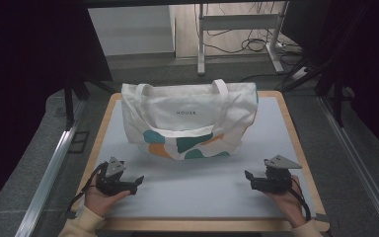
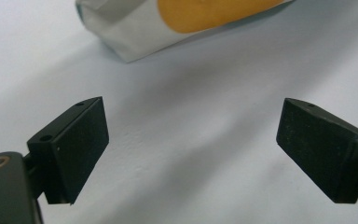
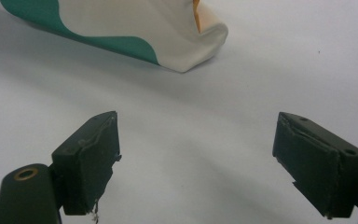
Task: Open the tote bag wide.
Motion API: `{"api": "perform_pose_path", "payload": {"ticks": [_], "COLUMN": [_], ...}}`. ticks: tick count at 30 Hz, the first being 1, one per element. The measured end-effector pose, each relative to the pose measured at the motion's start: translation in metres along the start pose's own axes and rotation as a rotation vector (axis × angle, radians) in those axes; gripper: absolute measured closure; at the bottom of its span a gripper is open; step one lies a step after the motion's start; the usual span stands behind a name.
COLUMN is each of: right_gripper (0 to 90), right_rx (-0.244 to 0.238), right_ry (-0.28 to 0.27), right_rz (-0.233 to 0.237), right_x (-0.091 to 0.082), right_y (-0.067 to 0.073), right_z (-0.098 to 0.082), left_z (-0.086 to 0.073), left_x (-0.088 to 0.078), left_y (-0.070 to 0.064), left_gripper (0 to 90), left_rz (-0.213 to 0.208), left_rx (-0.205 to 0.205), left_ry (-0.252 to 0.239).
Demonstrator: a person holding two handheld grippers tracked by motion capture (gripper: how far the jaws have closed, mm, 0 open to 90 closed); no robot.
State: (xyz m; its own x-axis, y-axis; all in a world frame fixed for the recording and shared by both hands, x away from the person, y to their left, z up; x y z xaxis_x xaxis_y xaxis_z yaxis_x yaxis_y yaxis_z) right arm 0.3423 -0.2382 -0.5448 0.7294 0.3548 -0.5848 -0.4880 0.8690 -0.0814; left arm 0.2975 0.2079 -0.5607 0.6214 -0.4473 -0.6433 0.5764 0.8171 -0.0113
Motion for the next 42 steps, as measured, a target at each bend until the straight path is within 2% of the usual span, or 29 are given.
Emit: {"api": "perform_pose_path", "payload": {"ticks": [1,3,5,12,15,17,19,21,26,30,31,34,42], "right_gripper": [14.7,14.8,14.8,15.7,17.2,18.7,19.9,20.3,20.3,20.7,20.8,21.4,22.3], "right_rx": [-0.002,0.002,0.003,0.015,0.007,0.003,0.005,-0.01,-0.005,-0.004,0.003,0.012,0.025], "right_ry": [0.002,0.01,0.011,0.007,0.003,0.004,-0.004,-0.02,-0.026,-0.031,-0.037,-0.053,-0.069], "right_rz": [-0.001,-0.018,-0.024,-0.017,-0.006,0.011,0.023,0.031,0.031,0.035,0.04,0.044,0.061], "right_x": [0.001,0.001,0.001,-0.004,-0.003,-0.003,-0.006,-0.009,-0.012,-0.014,-0.017,-0.022,-0.022], "right_y": [0.0,-0.001,-0.002,-0.003,-0.001,0.001,0.002,0.003,0.003,0.003,0.003,0.002,0.001], "right_z": [0.0,0.001,0.0,0.0,0.002,0.002,0.003,0.005,0.009,0.015,0.019,0.027,0.04], "left_z": [-0.001,-0.004,-0.005,-0.001,-0.001,0.001,0.003,0.004,0.008,0.015,0.019,0.025,0.036], "left_x": [0.0,0.001,0.001,-0.004,-0.006,-0.005,-0.005,-0.006,-0.011,-0.015,-0.016,-0.018,-0.029], "left_y": [-0.001,-0.002,-0.002,0.001,0.002,0.002,0.002,0.003,0.002,0.002,0.001,0.001,0.005], "left_gripper": [8.8,7.4,7.2,8.7,14.4,15.7,16.9,18.6,21.7,20.3,20.2,20.0,19.9], "left_rz": [-0.012,0.005,0.011,0.01,0.014,-0.012,-0.022,-0.016,-0.01,-0.005,-0.028,-0.018,-0.013], "left_rx": [0.001,0.012,0.018,0.002,0.002,-0.006,-0.016,-0.019,-0.027,-0.027,-0.037,-0.025,-0.039], "left_ry": [0.004,0.036,0.04,0.001,-0.007,-0.018,-0.022,-0.019,-0.029,-0.046,-0.053,-0.058,-0.088]}}
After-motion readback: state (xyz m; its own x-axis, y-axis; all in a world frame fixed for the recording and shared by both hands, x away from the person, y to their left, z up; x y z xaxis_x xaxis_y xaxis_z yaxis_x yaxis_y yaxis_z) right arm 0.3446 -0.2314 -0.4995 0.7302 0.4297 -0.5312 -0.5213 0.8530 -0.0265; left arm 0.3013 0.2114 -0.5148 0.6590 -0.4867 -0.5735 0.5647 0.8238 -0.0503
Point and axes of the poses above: each handheld gripper's, and its own axes: x roughly forward along the jaws, z roughly out of its top, y roughly to its left, the point moved 6 cm from there along x, roughly forward along the jaws, and after that the axes turned 4 degrees about -z, right-handed, at the moved point
